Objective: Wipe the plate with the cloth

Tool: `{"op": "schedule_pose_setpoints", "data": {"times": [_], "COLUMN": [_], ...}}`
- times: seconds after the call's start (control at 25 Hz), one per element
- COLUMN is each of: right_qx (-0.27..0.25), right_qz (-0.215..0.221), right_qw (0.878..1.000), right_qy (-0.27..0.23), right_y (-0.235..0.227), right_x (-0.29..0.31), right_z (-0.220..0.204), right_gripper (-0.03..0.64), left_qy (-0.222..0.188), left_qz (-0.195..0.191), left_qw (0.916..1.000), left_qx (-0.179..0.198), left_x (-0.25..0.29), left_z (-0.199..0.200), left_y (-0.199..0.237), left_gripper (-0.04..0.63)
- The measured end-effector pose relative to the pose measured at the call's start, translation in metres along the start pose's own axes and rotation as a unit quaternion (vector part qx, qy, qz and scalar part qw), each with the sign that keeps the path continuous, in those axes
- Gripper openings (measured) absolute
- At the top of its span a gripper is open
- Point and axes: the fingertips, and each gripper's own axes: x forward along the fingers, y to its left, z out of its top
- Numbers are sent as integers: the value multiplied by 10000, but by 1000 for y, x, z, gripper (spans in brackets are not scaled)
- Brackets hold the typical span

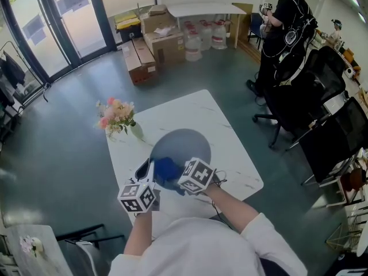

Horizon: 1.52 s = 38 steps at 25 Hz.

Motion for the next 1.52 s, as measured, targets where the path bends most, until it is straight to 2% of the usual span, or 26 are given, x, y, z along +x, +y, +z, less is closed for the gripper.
{"op": "schedule_pose_setpoints", "data": {"times": [0.2,0.36,0.48,0.64,0.8,1.0,1.16,1.4,1.52], "right_qx": [-104,103,373,622,765,687,448,101,51], "right_qz": [39,-207,-560,-1216,-1839,-2173,-2234,-2008,-1928], "right_qw": [9962,9922,9896,9849,9783,9737,9734,9767,9768], "right_qy": [867,1226,1268,1059,577,40,-241,-757,-929], "right_y": [2,-18,-44,-81,-112,-130,-128,-107,-101], "right_x": [6,-2,-18,-50,-79,-97,-95,-78,-75], "right_z": [-40,-64,-74,-73,-58,-30,-9,15,20], "right_gripper": [84,84,84,84,84,84,84,84,84], "left_qy": [-119,-82,-32,18,69,189,227,325,311], "left_qz": [53,55,43,53,17,-54,-90,-92,-91], "left_qw": [9999,9999,10000,10000,9999,9997,9996,9994,9995], "left_qx": [11,61,64,70,91,136,103,119,-5], "left_x": [-3,-5,-6,-8,-8,-7,-6,-4,-4], "left_z": [11,8,3,-2,-7,-15,-20,-24,-24], "left_y": [4,9,10,9,6,-2,-5,-7,-6], "left_gripper": [44,44,44,44,44,44,44,44,44]}}
